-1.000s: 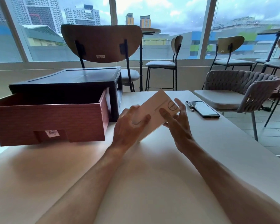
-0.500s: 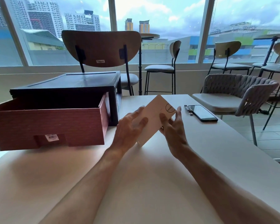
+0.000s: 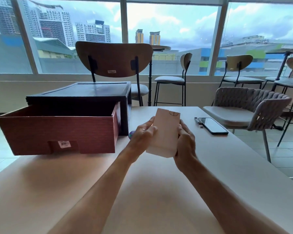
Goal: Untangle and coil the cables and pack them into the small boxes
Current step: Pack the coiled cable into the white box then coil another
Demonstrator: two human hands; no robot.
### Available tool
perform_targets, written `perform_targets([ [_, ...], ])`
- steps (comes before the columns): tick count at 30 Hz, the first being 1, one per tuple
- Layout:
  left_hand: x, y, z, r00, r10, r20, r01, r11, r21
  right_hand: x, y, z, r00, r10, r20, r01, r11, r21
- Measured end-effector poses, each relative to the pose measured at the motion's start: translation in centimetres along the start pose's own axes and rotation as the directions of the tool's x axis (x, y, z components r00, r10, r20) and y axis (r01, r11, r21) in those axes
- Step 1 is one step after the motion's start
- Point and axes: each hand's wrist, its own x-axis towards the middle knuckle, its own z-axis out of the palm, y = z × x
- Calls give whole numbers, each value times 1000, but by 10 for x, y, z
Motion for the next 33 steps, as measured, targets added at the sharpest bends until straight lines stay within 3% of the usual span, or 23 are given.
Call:
perform_targets([
  [3, -12, 20, 1, 998, 58, 4, -58, 998, 21, -8, -15, 12, 998, -16, -60, 21, 996, 86],
  [8, -38, 50, -32, 984, 163, -70, -153, 980, 125, -26, -27, 48, 996, -2, -92, 8, 998, 60],
  [12, -58, 84, -83, 951, 196, -240, -154, 971, 183, -27, -32, 102, 1000, -1, 29, 3, 999, -43],
  [16, -75, 113, -153, 916, 10, -400, 25, 996, 84, -23, -30, 160, 934, 100, 342, -25, 976, -215],
  [20, -81, 125, -223, 906, -233, -353, 238, 971, -30, -32, -26, 201, 829, 240, 505, -16, 913, -408],
  [25, -71, 118, -278, 871, -336, -359, 366, 931, 15, -25, -11, 247, 743, 363, 562, -20, 852, -524],
  [33, -37, 94, -318, 804, -356, -476, 445, 891, 86, 3, 21, 285, 689, 496, 528, 57, 690, -722],
])
